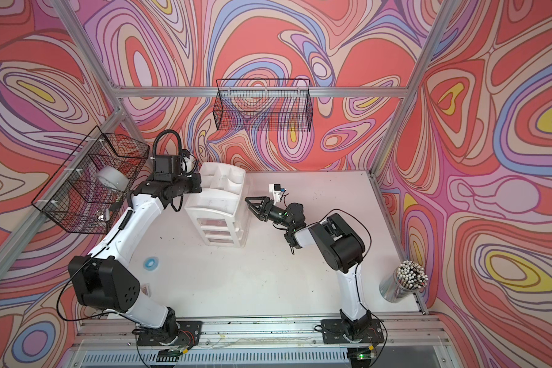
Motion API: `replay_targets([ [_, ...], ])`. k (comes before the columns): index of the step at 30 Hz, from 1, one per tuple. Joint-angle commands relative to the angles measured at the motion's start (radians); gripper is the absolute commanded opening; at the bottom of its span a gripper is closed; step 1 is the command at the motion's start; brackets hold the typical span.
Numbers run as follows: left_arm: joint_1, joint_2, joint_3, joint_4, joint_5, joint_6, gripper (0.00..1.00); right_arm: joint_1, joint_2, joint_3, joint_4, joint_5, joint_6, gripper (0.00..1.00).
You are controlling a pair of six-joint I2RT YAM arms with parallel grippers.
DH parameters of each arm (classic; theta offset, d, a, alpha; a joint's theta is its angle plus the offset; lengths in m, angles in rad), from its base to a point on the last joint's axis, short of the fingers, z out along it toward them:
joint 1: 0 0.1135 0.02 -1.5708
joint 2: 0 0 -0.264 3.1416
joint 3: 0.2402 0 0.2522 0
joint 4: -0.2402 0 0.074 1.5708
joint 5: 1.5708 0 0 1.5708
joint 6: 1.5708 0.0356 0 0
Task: Take the postcards out of the drawer
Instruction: Open the drawer in the storage box.
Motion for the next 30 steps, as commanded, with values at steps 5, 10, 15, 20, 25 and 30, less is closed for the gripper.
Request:
replay_targets([
  [5,0.006,0.035,-0.029,-0.055,-0.061,0.013,0.0,-0.016,-0.066,-0.005,0.131,-0.015,-0.025,0.7],
  [10,0.006,0.034,-0.033,-0.048,-0.044,0.013,0.0,-0.017,-0.022,0.016,0.111,-0.03,-0.015,0.65],
  [15,0.006,0.029,-0.037,-0.044,-0.045,0.012,0.0,-0.016,-0.034,0.023,-0.015,-0.037,-0.077,0.64],
  [20,0.006,0.026,-0.046,-0.036,-0.041,0.007,0.0,-0.015,-0.085,0.023,-0.186,-0.031,-0.165,0.65],
  [25,0.006,0.031,-0.058,-0.028,-0.038,0.005,0.0,-0.016,-0.114,0.029,-0.298,-0.021,-0.214,0.64],
  [30,0.007,0.034,-0.062,-0.022,-0.032,0.004,0.0,-0.015,-0.119,0.038,-0.357,-0.018,-0.232,0.56],
])
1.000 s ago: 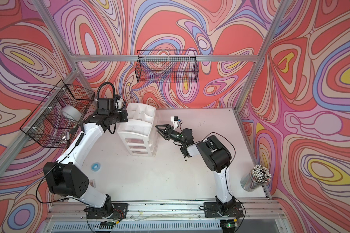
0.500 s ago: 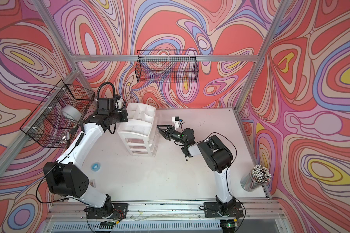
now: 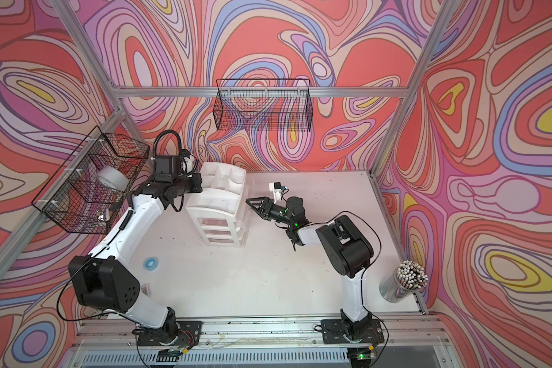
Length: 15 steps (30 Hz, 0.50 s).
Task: Take the postcards out of the drawer
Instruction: Open the drawer in the storage box.
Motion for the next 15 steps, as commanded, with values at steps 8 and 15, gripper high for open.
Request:
replay_targets([
  [8,0.008,0.037,-0.051,-0.042,-0.046,0.024,0.0,-0.004,-0.046,0.033,-0.095,0.001,-0.06,0.49],
  [15,0.008,0.033,-0.056,-0.039,-0.048,0.025,0.0,-0.004,-0.036,0.048,-0.116,-0.023,-0.073,0.43],
])
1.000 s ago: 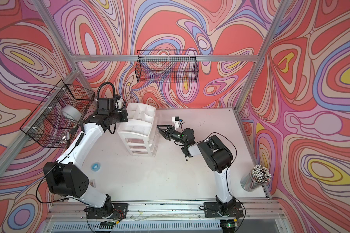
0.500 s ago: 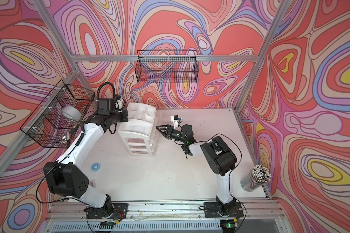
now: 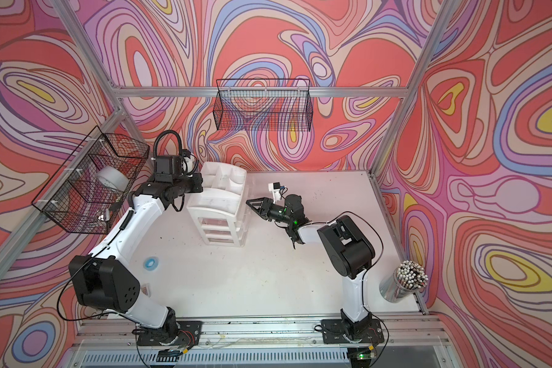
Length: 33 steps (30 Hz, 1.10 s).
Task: Take the postcards out of the drawer
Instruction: Open the drawer in the storage box.
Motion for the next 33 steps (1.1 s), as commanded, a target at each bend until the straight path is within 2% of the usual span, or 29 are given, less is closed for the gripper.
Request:
replay_targets([
  [1,0.01,0.033,-0.05,-0.055,-0.053,0.029,0.0,-0.003,-0.023,0.023,-0.013,-0.017,-0.057,0.43],
  [8,0.01,0.022,-0.052,-0.054,-0.06,0.032,0.0,-0.01,-0.065,0.025,-0.102,-0.016,-0.115,0.42],
  [33,0.01,0.001,-0.058,-0.054,-0.089,0.03,0.0,-0.123,-0.174,-0.082,-0.199,-0.075,-0.152,0.4],
])
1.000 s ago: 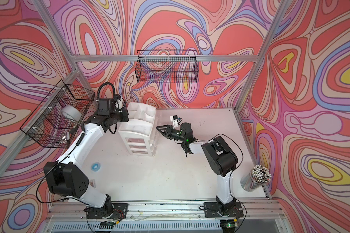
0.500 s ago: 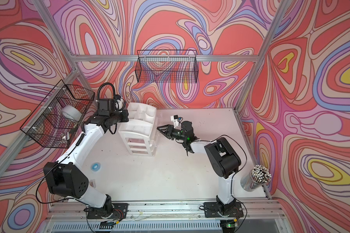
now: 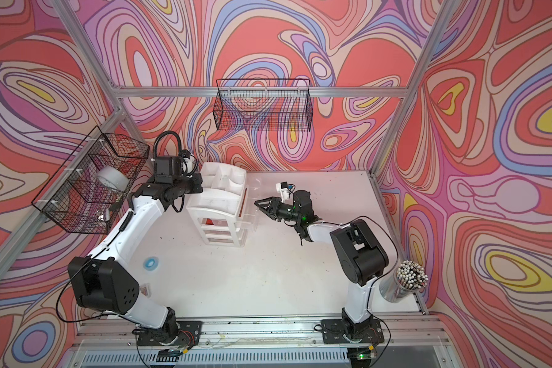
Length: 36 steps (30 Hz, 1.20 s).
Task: Take the postcards out of the drawer
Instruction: Open the drawer in the storage box.
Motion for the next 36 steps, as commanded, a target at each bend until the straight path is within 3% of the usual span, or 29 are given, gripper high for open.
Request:
replay_targets([
  [1,0.011,0.014,-0.043,-0.063,-0.083,0.029,0.0,-0.042,-0.055,-0.032,-0.007,0.008,-0.107,0.4],
  [15,0.012,-0.013,-0.046,-0.074,-0.111,0.013,0.0,-0.107,-0.131,-0.054,-0.131,-0.025,-0.178,0.39],
  [26,0.011,-0.058,-0.062,-0.103,-0.183,-0.049,0.0,-0.109,-0.119,-0.06,-0.141,-0.036,-0.176,0.38],
  [36,0.011,-0.074,-0.076,-0.089,-0.179,-0.02,0.0,-0.121,-0.099,-0.041,-0.153,-0.045,-0.169,0.37],
])
